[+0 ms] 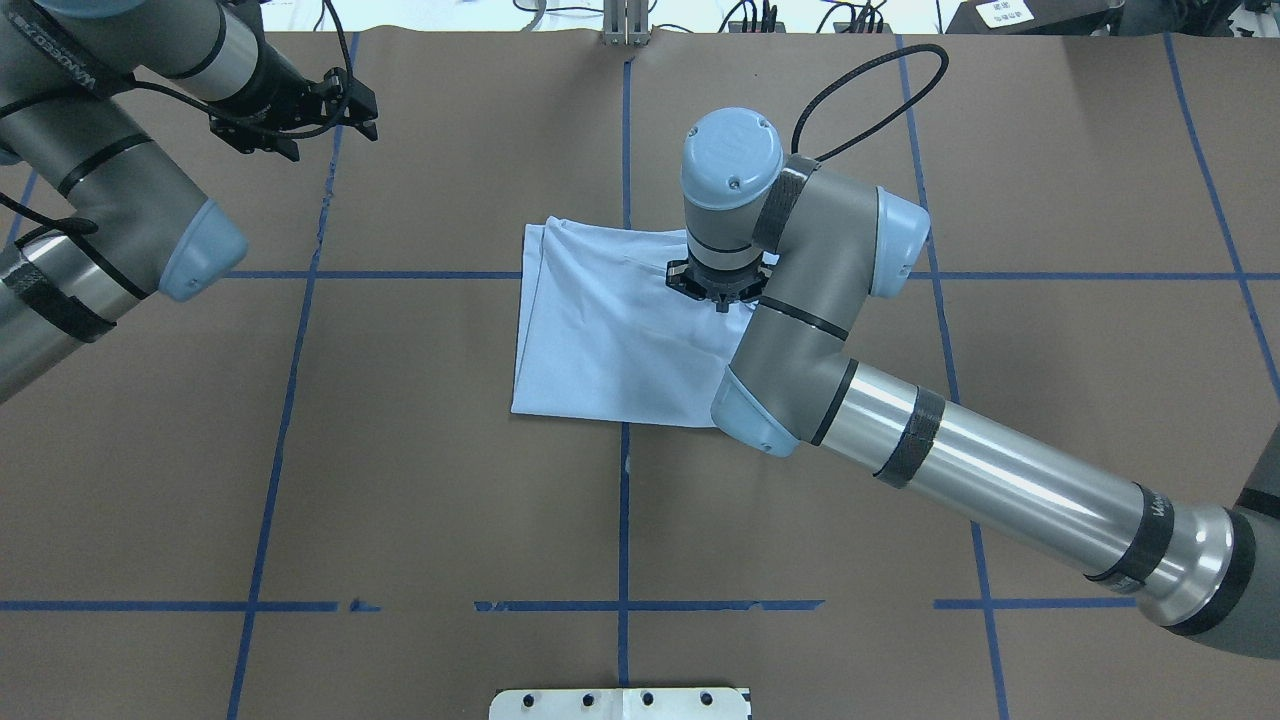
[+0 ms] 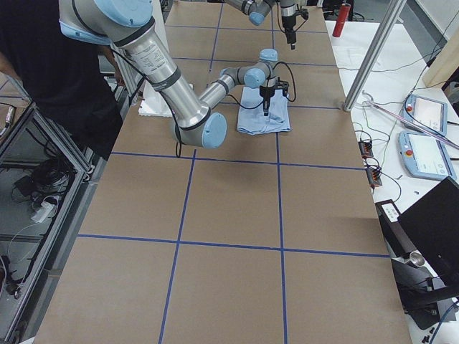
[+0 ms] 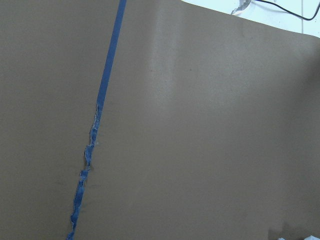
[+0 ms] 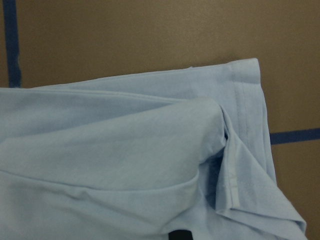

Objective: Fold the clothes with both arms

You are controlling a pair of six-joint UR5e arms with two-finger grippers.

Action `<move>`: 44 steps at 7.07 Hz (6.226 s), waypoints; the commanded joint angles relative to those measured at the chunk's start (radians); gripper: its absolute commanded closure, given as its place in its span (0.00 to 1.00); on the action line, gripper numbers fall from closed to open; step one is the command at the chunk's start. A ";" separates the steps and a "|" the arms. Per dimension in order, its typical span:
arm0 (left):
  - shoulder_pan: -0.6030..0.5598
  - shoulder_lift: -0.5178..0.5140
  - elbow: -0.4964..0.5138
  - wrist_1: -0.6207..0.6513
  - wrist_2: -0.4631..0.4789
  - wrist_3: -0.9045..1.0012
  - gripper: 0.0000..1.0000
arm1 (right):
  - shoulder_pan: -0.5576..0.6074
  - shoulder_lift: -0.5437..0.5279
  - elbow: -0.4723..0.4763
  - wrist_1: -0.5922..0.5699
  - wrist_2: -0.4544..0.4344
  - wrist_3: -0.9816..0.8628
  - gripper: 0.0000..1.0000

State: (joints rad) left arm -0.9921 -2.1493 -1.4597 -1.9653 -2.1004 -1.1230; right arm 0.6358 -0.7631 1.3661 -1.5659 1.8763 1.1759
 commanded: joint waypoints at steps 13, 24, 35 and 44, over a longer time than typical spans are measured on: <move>-0.207 0.185 -0.011 0.009 0.007 0.548 0.00 | 0.641 -0.253 -0.165 0.162 0.360 -0.858 0.00; -0.511 0.572 -0.120 0.180 -0.179 1.126 0.00 | 0.961 -0.798 0.170 0.065 0.535 -1.175 0.00; -0.507 0.582 -0.084 0.201 -0.237 1.122 0.00 | 0.958 -0.872 0.214 0.095 0.570 -1.030 0.00; -0.507 0.582 -0.088 0.195 -0.270 1.029 0.00 | 0.958 -0.866 0.220 0.095 0.570 -1.030 0.00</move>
State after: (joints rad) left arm -1.4987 -1.5677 -1.5472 -1.7701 -2.3700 -0.0934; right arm 1.5938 -1.6291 1.5837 -1.4711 2.4462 0.1457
